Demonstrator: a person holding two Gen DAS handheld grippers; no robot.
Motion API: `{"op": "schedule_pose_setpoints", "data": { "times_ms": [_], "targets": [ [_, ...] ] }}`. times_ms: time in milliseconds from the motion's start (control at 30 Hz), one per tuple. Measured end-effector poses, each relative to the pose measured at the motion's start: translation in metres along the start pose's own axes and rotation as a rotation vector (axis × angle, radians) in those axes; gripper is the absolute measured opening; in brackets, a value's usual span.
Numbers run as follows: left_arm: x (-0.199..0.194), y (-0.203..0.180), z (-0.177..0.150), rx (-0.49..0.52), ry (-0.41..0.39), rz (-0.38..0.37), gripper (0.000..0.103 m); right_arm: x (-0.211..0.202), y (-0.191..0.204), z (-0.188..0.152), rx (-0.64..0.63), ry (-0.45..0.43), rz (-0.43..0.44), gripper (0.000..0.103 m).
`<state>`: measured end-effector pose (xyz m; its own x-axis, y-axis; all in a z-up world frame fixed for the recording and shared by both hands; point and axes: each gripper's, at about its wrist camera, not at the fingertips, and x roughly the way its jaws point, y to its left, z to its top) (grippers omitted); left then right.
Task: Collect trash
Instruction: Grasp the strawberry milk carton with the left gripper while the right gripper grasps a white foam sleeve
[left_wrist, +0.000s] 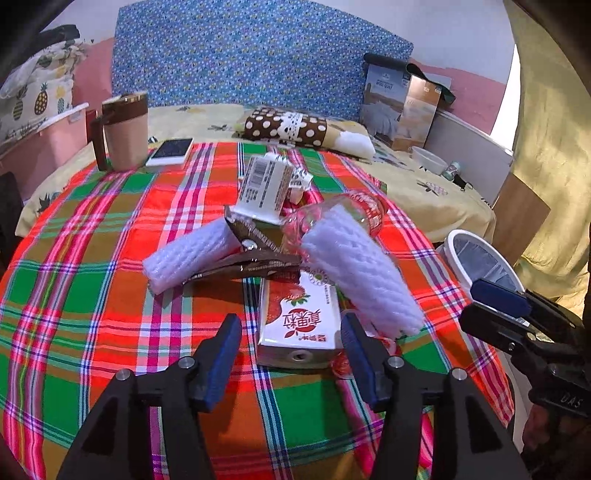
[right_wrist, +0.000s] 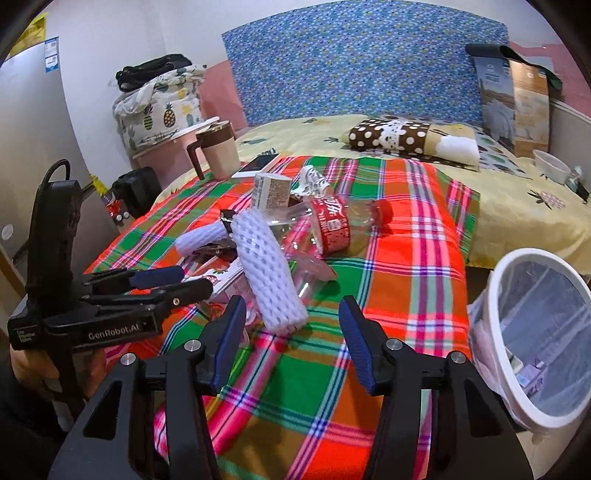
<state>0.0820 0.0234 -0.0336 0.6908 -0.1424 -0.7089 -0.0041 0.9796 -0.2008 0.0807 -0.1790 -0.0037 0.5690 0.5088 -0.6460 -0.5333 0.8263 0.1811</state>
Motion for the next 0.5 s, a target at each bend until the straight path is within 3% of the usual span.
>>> {"op": "schedule_pose_setpoints", "data": {
  "times_ms": [500],
  "targets": [
    [0.025, 0.006, 0.000, -0.028, 0.061, -0.048, 0.057, 0.016, 0.001, 0.005, -0.020, 0.044, 0.020, 0.051]
  ]
}}
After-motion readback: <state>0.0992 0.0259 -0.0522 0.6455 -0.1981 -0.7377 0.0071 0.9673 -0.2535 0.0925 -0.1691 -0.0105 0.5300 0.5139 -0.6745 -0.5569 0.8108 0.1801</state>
